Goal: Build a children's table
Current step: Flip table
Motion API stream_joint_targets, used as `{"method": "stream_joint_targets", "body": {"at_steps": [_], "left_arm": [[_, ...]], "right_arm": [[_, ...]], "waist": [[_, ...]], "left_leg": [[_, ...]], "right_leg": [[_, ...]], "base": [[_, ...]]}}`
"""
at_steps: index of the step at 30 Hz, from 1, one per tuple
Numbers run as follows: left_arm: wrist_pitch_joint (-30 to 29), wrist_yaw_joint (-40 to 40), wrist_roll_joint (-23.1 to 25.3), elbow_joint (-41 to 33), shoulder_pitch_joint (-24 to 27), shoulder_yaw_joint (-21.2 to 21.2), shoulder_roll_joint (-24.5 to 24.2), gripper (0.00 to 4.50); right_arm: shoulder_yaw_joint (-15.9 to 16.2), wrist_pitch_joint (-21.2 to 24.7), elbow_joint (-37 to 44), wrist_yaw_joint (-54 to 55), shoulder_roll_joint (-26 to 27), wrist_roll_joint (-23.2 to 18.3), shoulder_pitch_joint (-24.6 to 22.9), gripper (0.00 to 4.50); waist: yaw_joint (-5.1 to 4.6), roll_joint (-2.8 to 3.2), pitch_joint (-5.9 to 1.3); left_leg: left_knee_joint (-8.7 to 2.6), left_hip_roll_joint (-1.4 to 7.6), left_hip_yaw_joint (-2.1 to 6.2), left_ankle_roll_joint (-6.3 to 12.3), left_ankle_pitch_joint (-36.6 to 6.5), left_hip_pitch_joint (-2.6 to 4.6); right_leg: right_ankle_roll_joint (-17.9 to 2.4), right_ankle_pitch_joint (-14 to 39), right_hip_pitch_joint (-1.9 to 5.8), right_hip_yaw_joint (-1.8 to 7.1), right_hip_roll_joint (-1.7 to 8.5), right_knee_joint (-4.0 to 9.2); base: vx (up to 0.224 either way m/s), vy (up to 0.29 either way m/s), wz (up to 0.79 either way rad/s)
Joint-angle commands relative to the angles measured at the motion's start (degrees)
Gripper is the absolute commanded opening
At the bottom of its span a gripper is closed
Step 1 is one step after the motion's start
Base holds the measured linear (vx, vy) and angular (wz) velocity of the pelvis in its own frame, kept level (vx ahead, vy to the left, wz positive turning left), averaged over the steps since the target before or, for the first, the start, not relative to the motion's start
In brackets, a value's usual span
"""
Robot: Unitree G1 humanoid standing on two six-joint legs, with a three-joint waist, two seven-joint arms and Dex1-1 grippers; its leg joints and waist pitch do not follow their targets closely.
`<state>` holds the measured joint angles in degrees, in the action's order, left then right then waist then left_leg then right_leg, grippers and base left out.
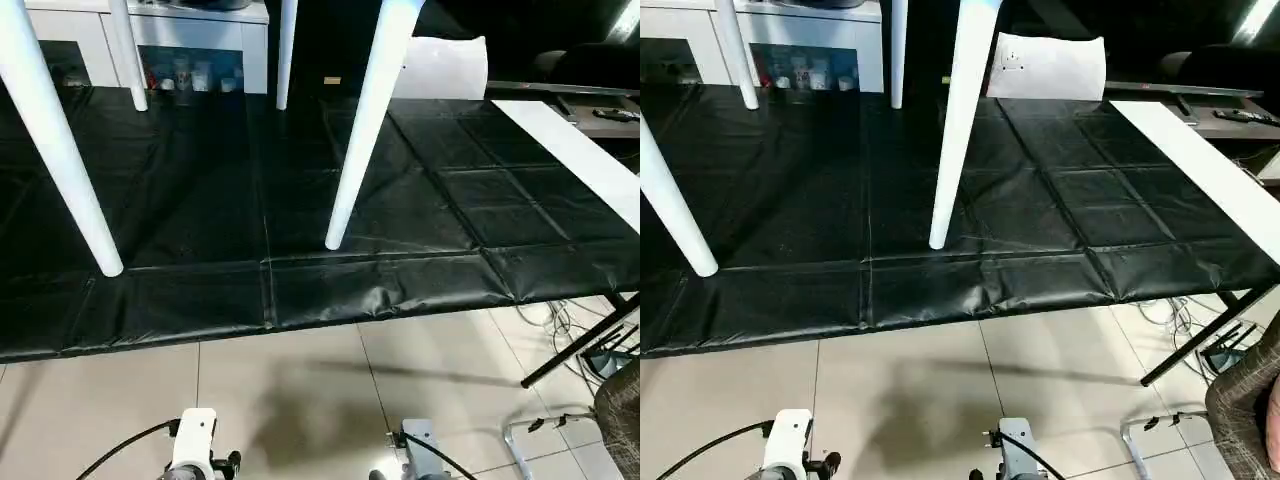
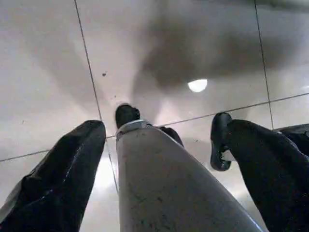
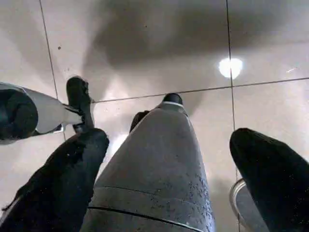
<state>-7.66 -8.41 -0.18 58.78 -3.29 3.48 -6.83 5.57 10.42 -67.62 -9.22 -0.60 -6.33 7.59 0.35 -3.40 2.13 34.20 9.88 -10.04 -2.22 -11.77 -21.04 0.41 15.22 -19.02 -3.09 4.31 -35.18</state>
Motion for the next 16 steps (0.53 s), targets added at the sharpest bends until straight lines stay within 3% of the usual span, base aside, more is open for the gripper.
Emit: {"method": "stream_joint_targets", "body": {"at_steps": [1,5,11,16], "left_arm": [[-0.97,0.11,0.71,1.52,0.88,-0.86,0.47,4.42],[-0.97,0.11,0.71,1.52,0.88,-0.86,0.47,4.42],[-0.97,0.11,0.71,1.52,0.88,-0.86,0.47,4.42],[-0.97,0.11,0.71,1.52,0.88,-0.86,0.47,4.42]], "right_arm": [[0.00,0.15,-0.63,0.11,-0.45,0.34,-0.30,4.50],[0.00,0.15,-0.63,0.11,-0.45,0.34,-0.30,4.50],[0.00,0.15,-0.63,0.11,-0.45,0.34,-0.30,4.50],[0.00,0.15,-0.63,0.11,-0.45,0.34,-0.30,4.50]], "waist": [[0.20,1.14,-1.12],[0.15,1.13,-1.10],[0.16,1.13,-1.20],[0.17,1.14,-1.15]], "left_leg": [[-5.84,4.95,2.11,-0.85,-19.54,0.94],[-5.95,4.94,2.17,-1.38,-19.81,0.84],[-5.94,4.94,2.04,-0.57,-17.88,0.75],[-5.98,5.00,1.99,-0.42,-17.97,0.80]], "right_leg": [[-13.86,7.55,-0.33,3.30,5.55,4.96],[-13.27,7.86,-0.44,3.37,5.51,5.03],[-13.71,4.68,-0.30,3.31,5.46,4.81],[-13.82,4.96,-0.35,3.35,5.52,4.90]], "base": [[0.000,0.000,0.00],[0.000,0.000,0.00],[0.000,0.000,0.00],[0.000,0.000,0.00]]}}
